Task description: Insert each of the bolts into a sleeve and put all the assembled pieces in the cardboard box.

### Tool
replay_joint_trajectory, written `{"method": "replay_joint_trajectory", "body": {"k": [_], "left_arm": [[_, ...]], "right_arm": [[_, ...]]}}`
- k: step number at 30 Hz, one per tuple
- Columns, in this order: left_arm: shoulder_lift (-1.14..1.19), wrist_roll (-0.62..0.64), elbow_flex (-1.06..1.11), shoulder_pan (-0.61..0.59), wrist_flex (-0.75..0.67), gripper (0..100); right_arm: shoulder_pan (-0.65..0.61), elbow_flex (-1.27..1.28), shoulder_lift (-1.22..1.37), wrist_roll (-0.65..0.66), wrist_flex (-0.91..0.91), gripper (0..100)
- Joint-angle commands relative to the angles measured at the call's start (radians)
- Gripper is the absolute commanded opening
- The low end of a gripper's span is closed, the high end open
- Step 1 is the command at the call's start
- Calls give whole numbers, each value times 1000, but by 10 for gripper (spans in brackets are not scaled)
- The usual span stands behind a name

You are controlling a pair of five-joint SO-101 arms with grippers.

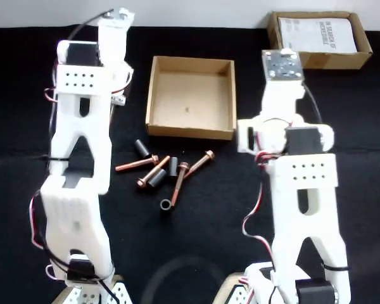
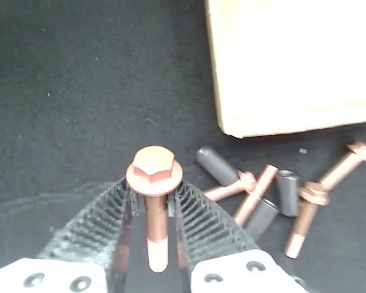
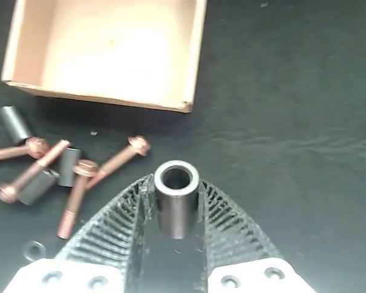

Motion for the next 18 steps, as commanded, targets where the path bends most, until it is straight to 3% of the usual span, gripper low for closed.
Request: {"method": "replay_joint_trajectory", "body": {"k": [1, 11, 18], "left_arm": [[-214, 37, 114, 18, 8, 8], [-734, 34, 634, 13, 2, 8], [-1012, 34, 967, 12, -112, 8]], "right_arm": [[-79, 25, -45, -71, -30, 8], [-222, 183, -47, -129, -189, 8], [-303, 430, -45, -129, -584, 8]]}}
